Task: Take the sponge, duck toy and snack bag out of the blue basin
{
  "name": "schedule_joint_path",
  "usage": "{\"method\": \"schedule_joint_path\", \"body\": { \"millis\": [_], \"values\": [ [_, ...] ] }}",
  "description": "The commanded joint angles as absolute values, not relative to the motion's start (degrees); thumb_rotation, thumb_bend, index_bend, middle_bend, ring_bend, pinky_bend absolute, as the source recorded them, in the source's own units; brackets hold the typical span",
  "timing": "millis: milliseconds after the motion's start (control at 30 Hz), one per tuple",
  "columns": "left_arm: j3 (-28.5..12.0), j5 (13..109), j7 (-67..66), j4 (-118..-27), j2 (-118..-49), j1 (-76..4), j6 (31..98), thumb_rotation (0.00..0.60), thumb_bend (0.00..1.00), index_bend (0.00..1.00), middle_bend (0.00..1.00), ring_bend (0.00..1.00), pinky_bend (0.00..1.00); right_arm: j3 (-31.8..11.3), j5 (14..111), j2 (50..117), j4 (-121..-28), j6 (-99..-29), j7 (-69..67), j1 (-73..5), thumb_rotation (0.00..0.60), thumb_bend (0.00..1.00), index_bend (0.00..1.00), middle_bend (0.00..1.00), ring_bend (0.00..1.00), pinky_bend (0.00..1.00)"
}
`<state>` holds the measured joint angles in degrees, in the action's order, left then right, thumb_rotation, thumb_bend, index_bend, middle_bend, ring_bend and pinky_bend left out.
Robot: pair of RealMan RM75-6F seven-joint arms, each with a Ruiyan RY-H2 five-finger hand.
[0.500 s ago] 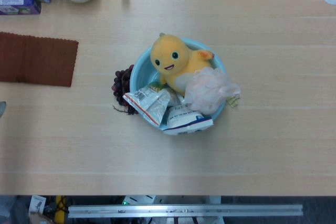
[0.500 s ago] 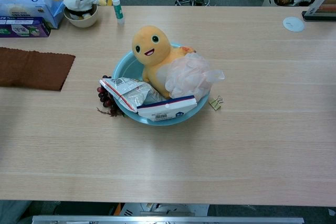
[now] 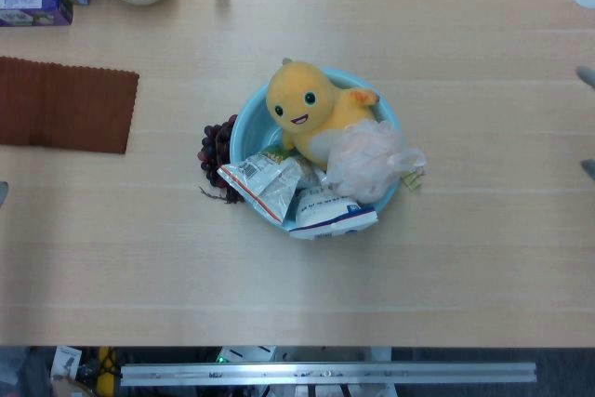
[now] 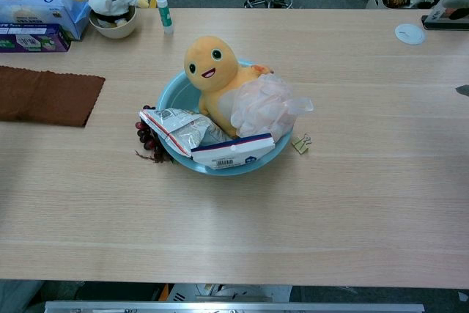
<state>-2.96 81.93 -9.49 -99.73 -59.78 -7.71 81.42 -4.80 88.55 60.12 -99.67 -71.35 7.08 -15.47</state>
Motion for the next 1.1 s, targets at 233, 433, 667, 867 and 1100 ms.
{"method": "schedule_joint_path", "body": {
  "millis": [233,433,667,867,1100],
  "values": [
    [-2.5,81.0,-8.8,-99.9,-58.9,-6.9,81.5,0.6,0.23,0.0,0.05,0.01,0.08,-7.3,91.5,65.5,-101.7,-57.8,8.0,-28.2,0.6,0.15,0.12,0.22,0.17,0.3],
    [-2.1,80.7,-7.5,-99.7,-58.3,-6.1,81.7,0.6,0.23,0.0,0.05,0.01,0.08,-7.2,90.0,70.4,-100.8,-50.7,10.4,-33.8,0.6,0.15,0.12,0.22,0.17,0.3],
    [-1.9,80.4,-6.6,-99.6,-57.8,-5.9,81.4,0.6,0.23,0.0,0.05,0.01,0.08,-7.5,86.2,75.8,-98.2,-46.4,14.2,-37.7,0.6,0.15,0.12,0.22,0.17,0.3],
    [-1.8,80.4,-5.3,-99.3,-57.5,-5.6,81.1,0.6,0.23,0.0,0.05,0.01,0.08,-7.5,81.9,79.4,-96.5,-44.2,19.0,-40.1,0.6,0.15,0.12,0.23,0.17,0.31],
    [-1.7,80.5,-4.0,-98.9,-57.1,-5.5,80.9,0.6,0.23,0.0,0.05,0.01,0.08,-7.1,78.3,84.0,-93.9,-43.8,24.8,-42.4,0.6,0.19,0.17,0.3,0.2,0.38]
  ]
}}
